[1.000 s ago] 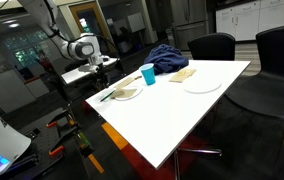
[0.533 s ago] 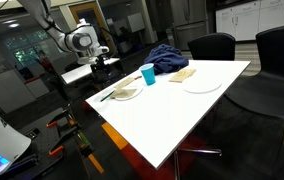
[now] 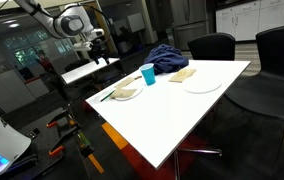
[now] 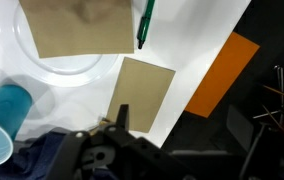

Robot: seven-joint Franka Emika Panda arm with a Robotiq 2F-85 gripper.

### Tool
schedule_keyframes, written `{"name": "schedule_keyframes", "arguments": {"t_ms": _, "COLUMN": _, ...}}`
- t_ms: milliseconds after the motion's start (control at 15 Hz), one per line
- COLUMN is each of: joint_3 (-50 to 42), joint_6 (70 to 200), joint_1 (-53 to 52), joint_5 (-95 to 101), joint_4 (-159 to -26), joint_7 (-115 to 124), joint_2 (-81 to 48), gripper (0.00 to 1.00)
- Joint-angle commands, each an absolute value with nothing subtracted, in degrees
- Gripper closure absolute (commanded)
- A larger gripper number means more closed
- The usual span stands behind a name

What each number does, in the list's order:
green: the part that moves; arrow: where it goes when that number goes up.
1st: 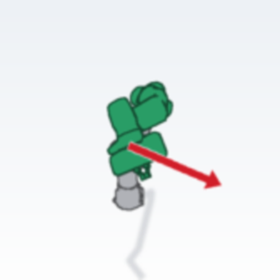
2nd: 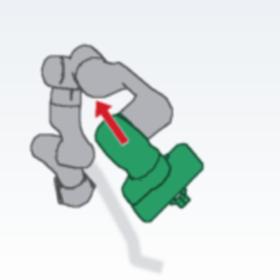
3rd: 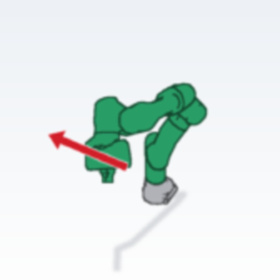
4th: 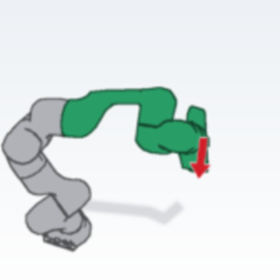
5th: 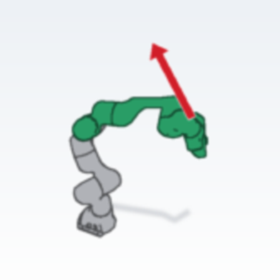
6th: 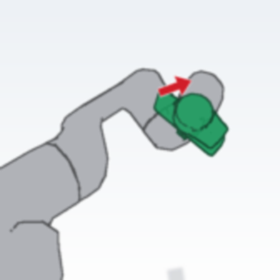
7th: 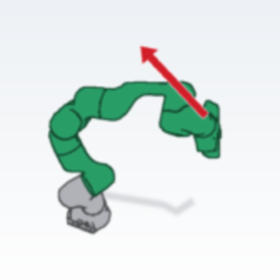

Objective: Remove the pen from the cup and put it on the table

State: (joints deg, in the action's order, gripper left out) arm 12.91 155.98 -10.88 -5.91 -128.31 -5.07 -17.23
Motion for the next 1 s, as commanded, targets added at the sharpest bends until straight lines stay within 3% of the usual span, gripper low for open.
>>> {"name": "schedule_keyframes", "arguments": {"t_ms": 0, "joint_3": 14.54, "joint_6": 158.36, "joint_1": -8.96, "joint_5": -10.0, "joint_4": -134.45, "joint_7": -5.27, "joint_2": -9.05, "gripper": 0.0}}
{"name": "schedule_keyframes", "arguments": {"t_ms": 400, "joint_3": 14.82, "joint_6": 158.93, "joint_1": -8.71, "joint_5": -19.46, "joint_4": -139.05, "joint_7": -10.04, "joint_2": -1.72, "gripper": 0.0}}
{"name": "schedule_keyframes", "arguments": {"t_ms": 933, "joint_3": 13.71, "joint_6": 157.38, "joint_1": -9.72, "joint_5": -16.34, "joint_4": -135.91, "joint_7": -7.59, "joint_2": -5.46, "gripper": 0.0}}
